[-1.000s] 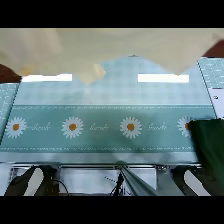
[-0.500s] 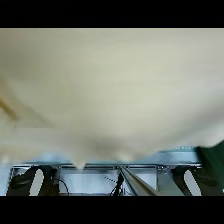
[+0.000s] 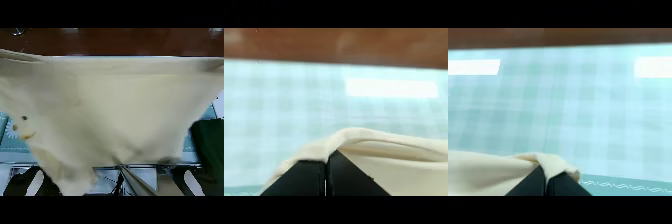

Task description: Fold the shirts.

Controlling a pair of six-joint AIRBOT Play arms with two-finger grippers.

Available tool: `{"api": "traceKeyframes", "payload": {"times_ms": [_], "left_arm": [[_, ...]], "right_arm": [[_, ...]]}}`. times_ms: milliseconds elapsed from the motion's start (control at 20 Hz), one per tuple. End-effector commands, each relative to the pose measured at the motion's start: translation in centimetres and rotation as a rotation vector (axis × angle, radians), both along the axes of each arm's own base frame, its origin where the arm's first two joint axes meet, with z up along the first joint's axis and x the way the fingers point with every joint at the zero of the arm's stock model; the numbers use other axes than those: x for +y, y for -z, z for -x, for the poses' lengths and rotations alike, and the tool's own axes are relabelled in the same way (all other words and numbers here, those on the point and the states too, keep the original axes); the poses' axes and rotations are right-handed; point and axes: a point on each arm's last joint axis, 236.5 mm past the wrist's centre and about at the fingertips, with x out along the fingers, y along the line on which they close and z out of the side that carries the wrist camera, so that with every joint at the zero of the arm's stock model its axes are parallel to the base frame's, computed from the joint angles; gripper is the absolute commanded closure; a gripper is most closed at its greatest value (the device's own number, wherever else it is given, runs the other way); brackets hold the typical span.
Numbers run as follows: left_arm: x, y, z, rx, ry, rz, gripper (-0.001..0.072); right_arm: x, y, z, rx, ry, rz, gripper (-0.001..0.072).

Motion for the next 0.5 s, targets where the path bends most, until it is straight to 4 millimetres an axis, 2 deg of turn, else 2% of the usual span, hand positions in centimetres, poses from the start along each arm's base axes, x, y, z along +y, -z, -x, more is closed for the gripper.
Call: {"api": "traceKeyframes", "payload": {"times_ms": [0,150,250,350,450], "left_arm": [[-0.4,8.2,-7.8,0.144,-0.012,0.160,0.0690],[-1.9,15.0,-13.5,0.237,-0.012,0.187,0.0691],[-2.8,18.9,-16.7,0.270,-0.024,0.194,0.0691],[-3.1,21.3,-19.2,0.293,-0.076,0.265,0.0691],[-3.4,23.2,-20.4,0.329,-0.096,0.310,0.0690]], "right_arm": [[-0.4,7.6,-7.6,0.117,-0.035,-0.102,0.0690],[0.6,13.1,-14.6,0.148,-0.058,-0.293,0.0690],[0.4,16.8,-18.5,0.176,-0.023,-0.398,0.0690],[-0.1,20.1,-21.2,0.222,-0.001,-0.439,0.0690],[-0.4,22.4,-22.8,0.270,0.014,-0.469,0.0690]]}}
